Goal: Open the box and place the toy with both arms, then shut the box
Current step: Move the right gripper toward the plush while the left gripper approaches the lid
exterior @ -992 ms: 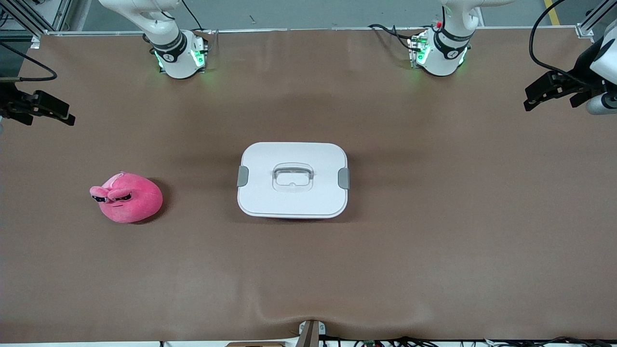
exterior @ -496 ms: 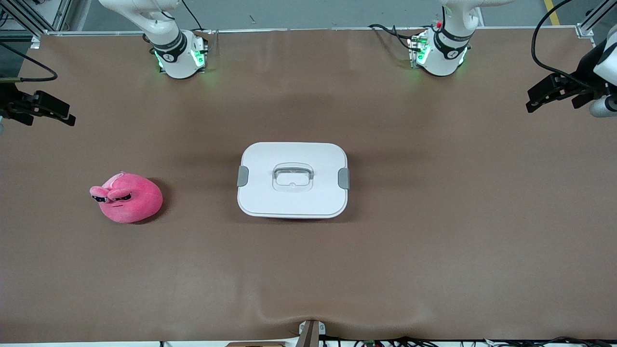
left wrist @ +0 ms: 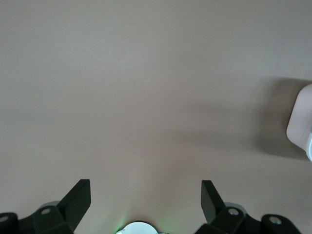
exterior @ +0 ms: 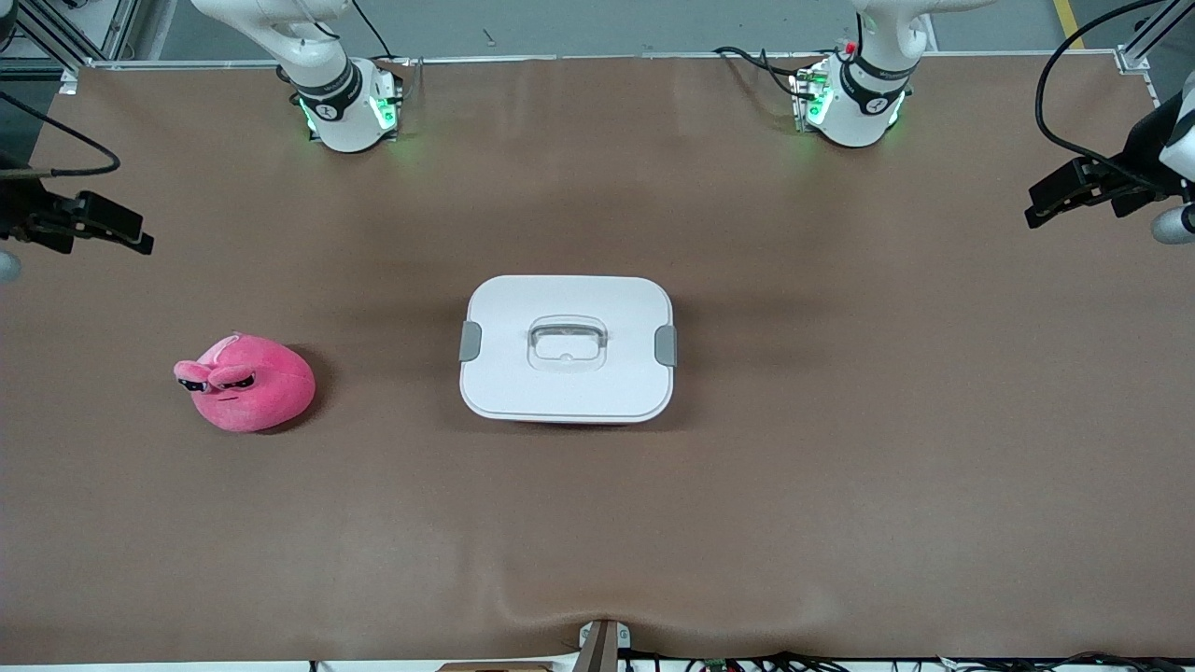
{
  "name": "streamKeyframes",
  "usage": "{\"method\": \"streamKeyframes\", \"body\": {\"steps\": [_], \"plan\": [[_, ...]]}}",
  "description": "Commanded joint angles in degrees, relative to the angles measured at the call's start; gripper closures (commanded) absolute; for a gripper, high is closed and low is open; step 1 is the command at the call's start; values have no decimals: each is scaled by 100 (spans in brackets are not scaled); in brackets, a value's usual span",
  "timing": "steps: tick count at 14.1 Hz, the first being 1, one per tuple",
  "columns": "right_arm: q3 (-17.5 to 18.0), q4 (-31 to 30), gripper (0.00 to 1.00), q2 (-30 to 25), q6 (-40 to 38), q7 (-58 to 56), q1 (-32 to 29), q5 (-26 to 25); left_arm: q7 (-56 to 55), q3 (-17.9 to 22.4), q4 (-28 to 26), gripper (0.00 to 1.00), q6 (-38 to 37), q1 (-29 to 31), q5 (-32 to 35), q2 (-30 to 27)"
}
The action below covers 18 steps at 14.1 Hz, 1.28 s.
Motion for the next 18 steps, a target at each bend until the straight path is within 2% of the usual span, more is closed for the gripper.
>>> {"method": "streamKeyframes", "body": {"steps": [1,3,6,8,12,15,18], "plan": [[-8,94,0,529,348,-38,-108,-174,-463,-42,38,0,31,24,32,127],[1,94,0,768,621,-38,-205,-192,-518,-42,38,0,49,15,40,179],[1,103,0,777,613,-38,-188,-175,-544,-42,38,0,189,15,32,311],[1,94,0,795,587,-38,-152,-157,-588,-42,195,0,295,50,-178,626],[1,103,0,935,631,-38,-222,-87,-1106,-42,337,0,356,15,-285,865],[27,103,0,997,622,-20,-4,-157,-1764,-112,328,0,611,-46,-276,1014],[19,111,0,1251,683,-20,6,-175,-2546,-112,328,0,874,-353,-285,1128]]}}
